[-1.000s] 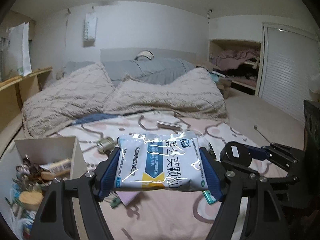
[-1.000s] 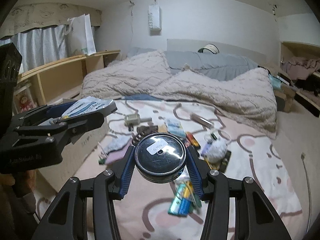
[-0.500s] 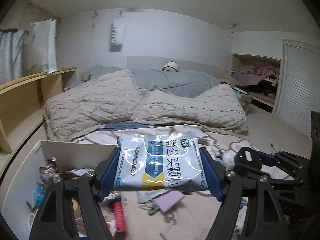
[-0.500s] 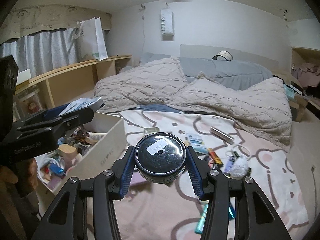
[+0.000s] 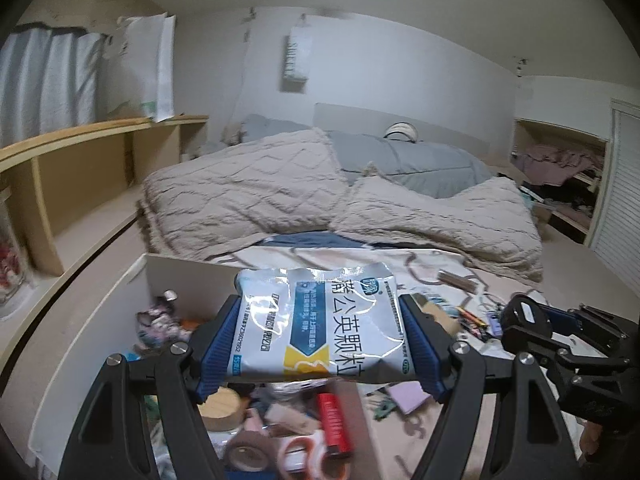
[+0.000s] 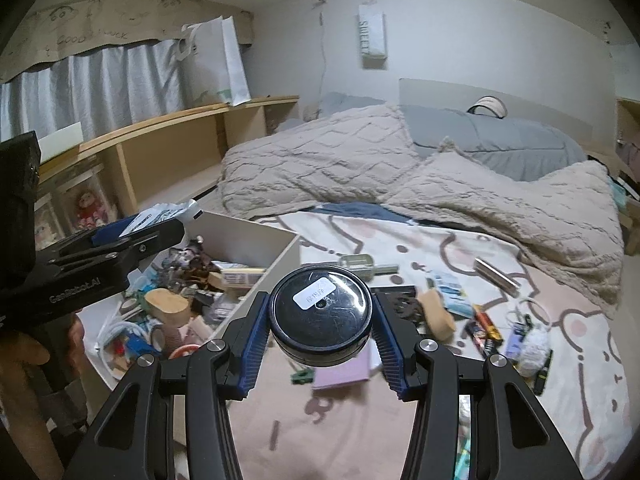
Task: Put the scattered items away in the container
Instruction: 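Carry the packet over the white box and open the left gripper while the right gripper carries the tin, then lower the black round tin into the box and open the right gripper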
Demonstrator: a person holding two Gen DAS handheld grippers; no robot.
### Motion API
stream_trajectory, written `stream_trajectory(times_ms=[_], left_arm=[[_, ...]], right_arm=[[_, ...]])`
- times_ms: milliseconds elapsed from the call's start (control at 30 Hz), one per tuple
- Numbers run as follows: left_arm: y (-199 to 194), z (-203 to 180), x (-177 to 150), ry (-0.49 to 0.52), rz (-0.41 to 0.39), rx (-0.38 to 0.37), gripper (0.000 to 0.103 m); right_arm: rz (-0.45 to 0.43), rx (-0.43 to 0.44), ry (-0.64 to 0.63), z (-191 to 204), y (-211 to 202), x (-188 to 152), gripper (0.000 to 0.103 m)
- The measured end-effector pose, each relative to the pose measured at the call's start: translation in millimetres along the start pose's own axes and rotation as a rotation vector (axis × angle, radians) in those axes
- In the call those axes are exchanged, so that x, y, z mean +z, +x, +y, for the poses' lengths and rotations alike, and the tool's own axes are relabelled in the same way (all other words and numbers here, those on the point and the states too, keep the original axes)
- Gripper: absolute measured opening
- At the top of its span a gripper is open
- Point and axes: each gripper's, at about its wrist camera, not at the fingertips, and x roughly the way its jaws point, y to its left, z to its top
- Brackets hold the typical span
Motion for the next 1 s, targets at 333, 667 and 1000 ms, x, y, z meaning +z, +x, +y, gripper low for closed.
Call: stream_trajectory(times_ms=[333, 667, 1000], left_arm=[[-2, 50, -8, -0.061, 0.027, 0.117, 0.076], [8, 88, -20, -0.11, 0.092, 0.209, 0.076], [18, 94, -22, -0.117, 0.142, 0.222, 0.08]], right_arm=[[0.033, 0.086, -0.047, 39, 19, 8, 0.051], [0.121, 0.213, -0.057, 74, 49, 7, 0.051], [0.175, 0.266, -0.082, 95, 64, -3, 0.051]])
